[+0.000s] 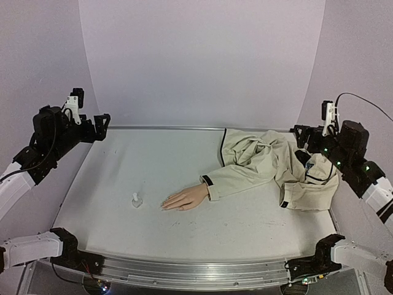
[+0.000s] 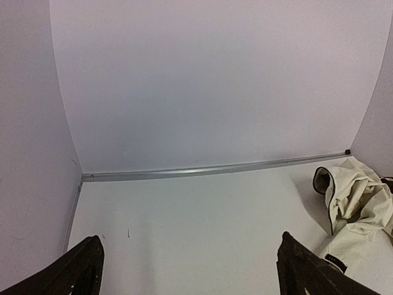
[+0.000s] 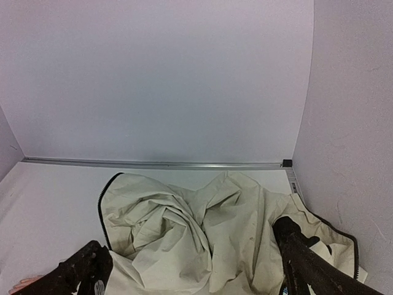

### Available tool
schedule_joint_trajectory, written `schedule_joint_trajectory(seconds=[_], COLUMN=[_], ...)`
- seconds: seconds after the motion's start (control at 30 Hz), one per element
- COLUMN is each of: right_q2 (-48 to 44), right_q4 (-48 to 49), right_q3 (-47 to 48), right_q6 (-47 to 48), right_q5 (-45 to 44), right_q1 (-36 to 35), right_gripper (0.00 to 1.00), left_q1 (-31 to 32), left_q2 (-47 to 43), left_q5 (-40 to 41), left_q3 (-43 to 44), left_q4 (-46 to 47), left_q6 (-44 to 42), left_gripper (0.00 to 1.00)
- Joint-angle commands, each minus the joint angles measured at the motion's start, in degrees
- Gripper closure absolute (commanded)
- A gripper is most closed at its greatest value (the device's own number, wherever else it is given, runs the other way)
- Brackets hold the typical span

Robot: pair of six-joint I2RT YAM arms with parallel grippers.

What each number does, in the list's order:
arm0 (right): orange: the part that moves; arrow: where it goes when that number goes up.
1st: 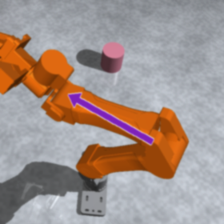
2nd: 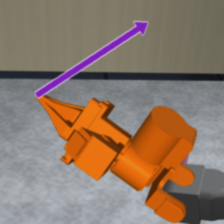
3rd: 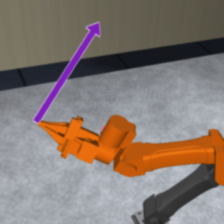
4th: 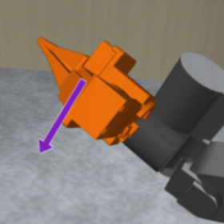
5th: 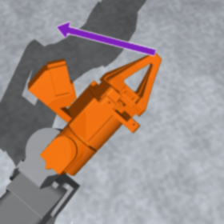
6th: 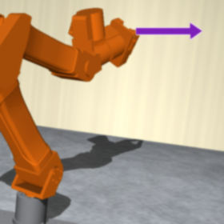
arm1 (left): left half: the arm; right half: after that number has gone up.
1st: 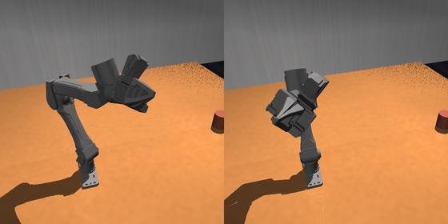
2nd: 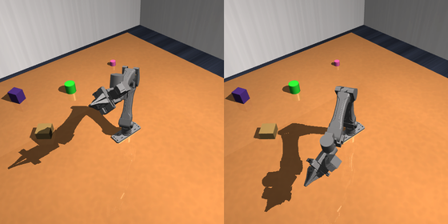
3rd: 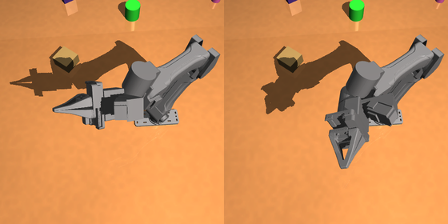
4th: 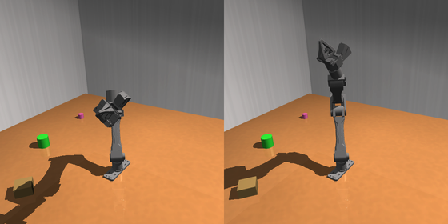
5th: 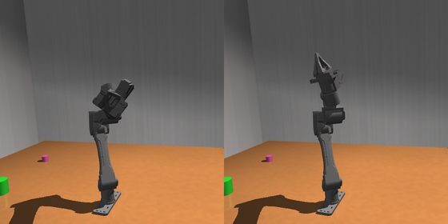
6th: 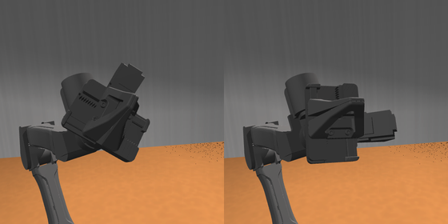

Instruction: Paint the nails

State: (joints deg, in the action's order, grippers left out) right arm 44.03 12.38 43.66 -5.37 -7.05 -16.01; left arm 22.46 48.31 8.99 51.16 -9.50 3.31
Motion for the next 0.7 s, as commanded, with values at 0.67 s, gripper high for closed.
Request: schedule_joint_trajectory(seconds=[0.67], right_q2=[34.39], right_q4=[13.56], right_q3=[3.22], right_q6=[-12.51], right_q5=[35.06], right_q1=[12.51], right_gripper=[0.02], left_q1=[-2.51], left_q2=[23.20], left_q5=[-19.48], left_q3=[2.71], left_q4=[-14.88], left_q6=[15.82], left_gripper=[0.02])
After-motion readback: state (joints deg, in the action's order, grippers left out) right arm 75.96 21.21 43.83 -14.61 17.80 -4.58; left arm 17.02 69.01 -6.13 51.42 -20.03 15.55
